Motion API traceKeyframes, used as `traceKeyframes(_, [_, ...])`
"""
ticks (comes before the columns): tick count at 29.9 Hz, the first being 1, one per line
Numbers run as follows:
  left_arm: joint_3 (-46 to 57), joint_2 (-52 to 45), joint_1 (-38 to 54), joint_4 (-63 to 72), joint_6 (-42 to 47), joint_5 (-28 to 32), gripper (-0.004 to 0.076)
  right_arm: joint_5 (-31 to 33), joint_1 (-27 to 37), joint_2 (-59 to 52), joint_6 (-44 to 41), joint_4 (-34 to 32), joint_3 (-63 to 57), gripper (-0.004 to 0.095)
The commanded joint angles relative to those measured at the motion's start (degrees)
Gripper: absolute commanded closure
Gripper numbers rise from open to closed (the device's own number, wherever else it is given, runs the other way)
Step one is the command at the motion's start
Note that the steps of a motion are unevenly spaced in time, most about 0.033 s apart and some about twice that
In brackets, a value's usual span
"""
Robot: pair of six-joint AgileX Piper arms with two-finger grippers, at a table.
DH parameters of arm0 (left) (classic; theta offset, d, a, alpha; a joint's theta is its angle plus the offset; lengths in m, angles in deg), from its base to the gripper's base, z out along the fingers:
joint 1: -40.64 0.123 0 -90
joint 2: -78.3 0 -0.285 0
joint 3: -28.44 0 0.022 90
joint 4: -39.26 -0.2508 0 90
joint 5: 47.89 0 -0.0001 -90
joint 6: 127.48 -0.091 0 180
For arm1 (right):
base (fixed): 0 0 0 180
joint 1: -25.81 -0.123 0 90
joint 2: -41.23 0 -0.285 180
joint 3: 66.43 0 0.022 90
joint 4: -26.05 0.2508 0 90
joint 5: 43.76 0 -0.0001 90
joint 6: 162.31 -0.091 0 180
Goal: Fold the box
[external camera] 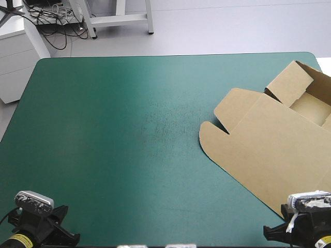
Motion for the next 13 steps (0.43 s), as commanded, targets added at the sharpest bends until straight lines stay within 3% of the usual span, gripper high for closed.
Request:
traceKeyframes(1, [-1.43,0.78,-0.28,0.82,0.13,3.75,0.0734,-4.13,-0.13,-3.85,0.69,0.76,-3.91,0.0909])
traceKeyframes(13, [-1.43,0.78,-0.28,0.82,0.26,3.75,0.0734,-6.75,-0.13,-7.96,-2.97,0.54,-5.86,0.0909])
